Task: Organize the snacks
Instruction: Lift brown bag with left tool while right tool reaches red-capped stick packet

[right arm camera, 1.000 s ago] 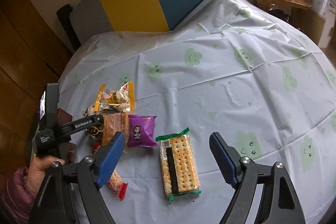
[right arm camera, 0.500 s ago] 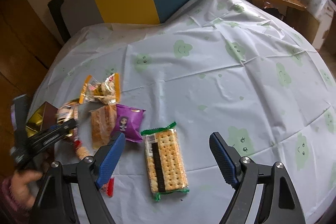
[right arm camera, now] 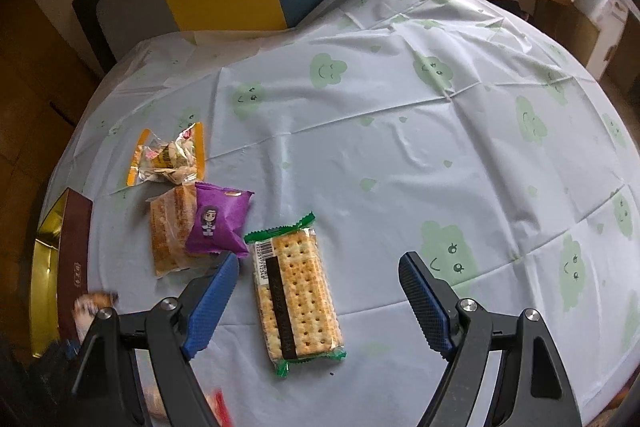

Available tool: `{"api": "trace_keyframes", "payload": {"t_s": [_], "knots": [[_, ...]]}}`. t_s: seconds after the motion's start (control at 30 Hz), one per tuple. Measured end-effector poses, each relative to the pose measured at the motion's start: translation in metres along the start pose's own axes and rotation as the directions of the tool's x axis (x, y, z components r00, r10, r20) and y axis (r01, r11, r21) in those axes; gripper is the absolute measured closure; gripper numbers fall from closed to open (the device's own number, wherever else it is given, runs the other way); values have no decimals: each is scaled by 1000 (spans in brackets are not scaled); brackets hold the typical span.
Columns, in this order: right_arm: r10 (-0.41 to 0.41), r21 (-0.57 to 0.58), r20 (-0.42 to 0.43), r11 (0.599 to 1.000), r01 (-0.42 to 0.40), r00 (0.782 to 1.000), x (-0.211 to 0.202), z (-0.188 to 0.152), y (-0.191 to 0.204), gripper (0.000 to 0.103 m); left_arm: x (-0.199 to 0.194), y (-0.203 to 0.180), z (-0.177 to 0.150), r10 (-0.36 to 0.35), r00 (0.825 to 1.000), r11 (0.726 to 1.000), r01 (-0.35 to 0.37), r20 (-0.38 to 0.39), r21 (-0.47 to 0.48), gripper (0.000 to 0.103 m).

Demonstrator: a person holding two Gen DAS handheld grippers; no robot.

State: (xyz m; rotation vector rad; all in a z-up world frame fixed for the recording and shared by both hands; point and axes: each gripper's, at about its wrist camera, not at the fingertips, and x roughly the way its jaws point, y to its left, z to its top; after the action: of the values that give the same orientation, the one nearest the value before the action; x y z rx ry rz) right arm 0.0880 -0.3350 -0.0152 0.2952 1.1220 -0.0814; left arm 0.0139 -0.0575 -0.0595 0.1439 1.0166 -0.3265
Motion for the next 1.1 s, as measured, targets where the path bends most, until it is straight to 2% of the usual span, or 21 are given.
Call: {"api": "trace_keyframes", "payload": {"t_s": [0.13, 0.2, 0.33, 0.5, 0.67, 0.77, 0.9, 0.97, 1.07, 1.1], "knots": [[30, 16, -11, 999, -30, 999, 2, 0, -1, 22, 3, -10, -11, -6, 1000, 999, 5, 19, 44, 58], [29, 14, -14, 999, -29, 999, 3, -1, 1, 27, 5, -9, -12, -26, 999, 999, 25, 25, 41, 57], [66, -35, -58, 997, -69, 996, 12, -4, 15, 28, 6, -6, -16, -52, 997, 999, 51, 51, 20, 57], [20, -116, -113, 993, -33, 993, 25, -11, 30, 28, 9, -10, -14, -43, 997, 999, 42, 56, 28, 57], [18, -96, -94, 995, -27, 995, 21, -10, 27, 28, 26, -18, 14, -22, 998, 1000, 21, 58, 21, 58], [32, -76, -83, 996, -38, 996, 17, -7, 23, 28, 32, -14, 35, -20, 999, 999, 22, 50, -29, 58], [133, -110, -85, 984, -142, 987, 8, -6, 30, 29, 16, -7, 42, 1, 995, 1000, 1, 100, -26, 58], [219, -148, -124, 960, -236, 968, 5, -10, 40, 30, 10, 0, 41, 4, 995, 999, 0, 104, -34, 58], [242, -259, -190, 922, -286, 952, 7, -23, 65, 38, 5, 7, 37, 17, 994, 999, -11, 106, -53, 58], [238, -285, -218, 912, -295, 947, 10, -27, 72, 45, 4, 9, 35, 12, 995, 998, -6, 103, -58, 58]]}}
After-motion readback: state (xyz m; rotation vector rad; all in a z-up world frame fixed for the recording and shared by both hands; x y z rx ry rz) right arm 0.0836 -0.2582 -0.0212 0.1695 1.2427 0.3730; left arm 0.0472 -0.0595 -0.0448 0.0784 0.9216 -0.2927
